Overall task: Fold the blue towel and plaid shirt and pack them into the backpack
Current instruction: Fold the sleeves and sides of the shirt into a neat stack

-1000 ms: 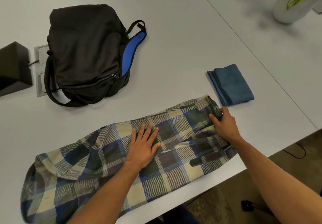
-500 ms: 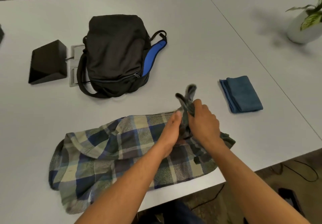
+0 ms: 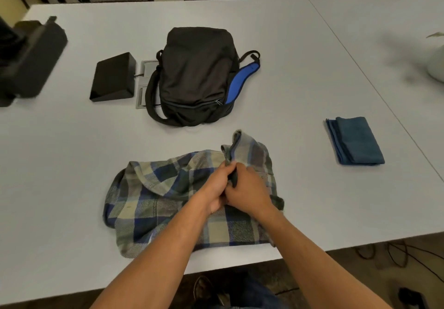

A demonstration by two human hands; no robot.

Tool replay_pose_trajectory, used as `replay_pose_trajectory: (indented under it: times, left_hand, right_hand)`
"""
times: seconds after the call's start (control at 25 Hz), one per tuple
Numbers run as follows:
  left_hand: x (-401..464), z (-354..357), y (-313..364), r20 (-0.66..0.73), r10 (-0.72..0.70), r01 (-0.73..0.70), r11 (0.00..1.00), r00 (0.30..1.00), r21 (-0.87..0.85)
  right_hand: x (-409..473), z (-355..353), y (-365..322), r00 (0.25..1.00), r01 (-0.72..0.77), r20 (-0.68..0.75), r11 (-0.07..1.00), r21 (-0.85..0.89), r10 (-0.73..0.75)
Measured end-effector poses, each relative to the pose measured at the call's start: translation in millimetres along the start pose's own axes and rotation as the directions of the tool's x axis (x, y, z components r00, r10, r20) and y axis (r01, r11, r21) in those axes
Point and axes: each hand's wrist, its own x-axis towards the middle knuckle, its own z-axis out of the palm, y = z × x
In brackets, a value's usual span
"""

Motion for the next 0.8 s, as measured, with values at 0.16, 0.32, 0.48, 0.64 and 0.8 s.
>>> replay_pose_trajectory:
  times: [0.16,0.32,0.48,0.64,0.8]
  left_hand:
    - [2.7,-25.7,-13.2,-0.035,-0.068,0.07,0.996,0.997,0.053]
    - [23.3,-41.1,-33.1,-0.098,-0.082,0.088,0.994,0.992,0.059]
    - [41.6,-53.8,-36.9,-0.147,-0.036,0.057,0.988,0.989,0.142]
    - [56.5,-68.2,-40.1,-0.289,0.107,0.047,0.878,0.951,0.477]
    - [59.2,-64.3,-57.3,-0.42,0.232,0.087,0.784,0.877,0.615]
  right_hand:
    - [-5.5,1.4,0.1,0.945,-0.141,0.325,0.937,0.321,0.031]
    - [-6.3,18.5,18.3,0.924,-0.268,0.378,0.798,0.54,0.055]
    - [-6.4,36.9,42.0,0.908,-0.255,0.418,0.834,0.489,0.032]
    - [-7.4,41.4,66.9,0.976,-0.099,0.215,0.953,0.286,0.037]
    - [-10.7,40.0,104.6,0.999,-0.004,-0.044,1.0,-0.002,0.003]
